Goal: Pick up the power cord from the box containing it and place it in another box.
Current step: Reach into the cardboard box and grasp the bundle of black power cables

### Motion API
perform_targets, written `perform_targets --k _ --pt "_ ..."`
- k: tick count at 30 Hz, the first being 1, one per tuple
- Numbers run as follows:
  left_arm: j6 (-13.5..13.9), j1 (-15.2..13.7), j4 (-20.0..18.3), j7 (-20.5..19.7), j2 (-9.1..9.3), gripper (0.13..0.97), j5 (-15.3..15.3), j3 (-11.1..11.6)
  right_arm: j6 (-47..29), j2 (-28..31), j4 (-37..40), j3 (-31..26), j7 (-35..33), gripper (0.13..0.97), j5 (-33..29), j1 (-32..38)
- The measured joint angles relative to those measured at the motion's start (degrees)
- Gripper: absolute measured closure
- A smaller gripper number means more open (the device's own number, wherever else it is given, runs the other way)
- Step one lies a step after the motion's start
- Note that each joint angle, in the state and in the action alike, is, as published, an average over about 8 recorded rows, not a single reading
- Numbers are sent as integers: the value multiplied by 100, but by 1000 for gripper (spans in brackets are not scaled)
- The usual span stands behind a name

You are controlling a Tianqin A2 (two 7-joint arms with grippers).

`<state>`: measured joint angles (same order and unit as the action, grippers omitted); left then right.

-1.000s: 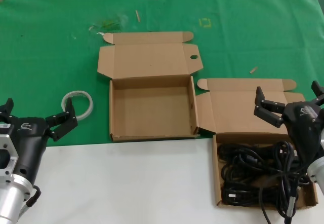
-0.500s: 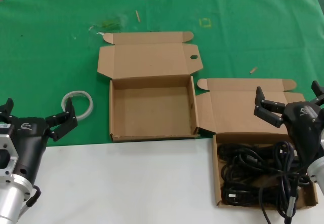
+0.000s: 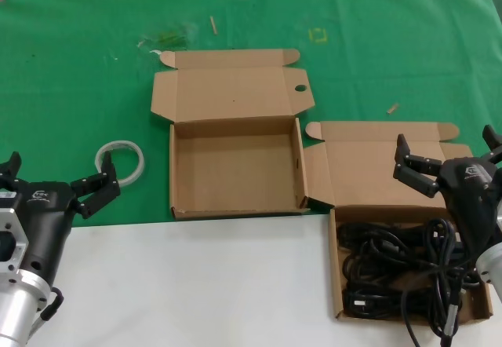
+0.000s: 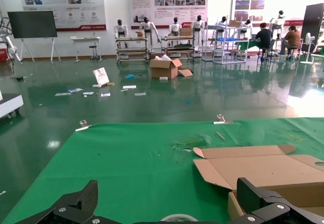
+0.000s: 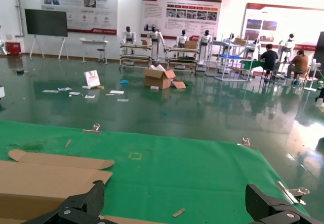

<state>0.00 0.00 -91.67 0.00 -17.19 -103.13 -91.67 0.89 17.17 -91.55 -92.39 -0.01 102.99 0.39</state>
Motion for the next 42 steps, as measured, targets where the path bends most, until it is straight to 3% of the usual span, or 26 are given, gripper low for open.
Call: perform_targets --k 42 --pt "0 0 0 0 0 132 0 0 0 0 0 0 0 129 0 0"
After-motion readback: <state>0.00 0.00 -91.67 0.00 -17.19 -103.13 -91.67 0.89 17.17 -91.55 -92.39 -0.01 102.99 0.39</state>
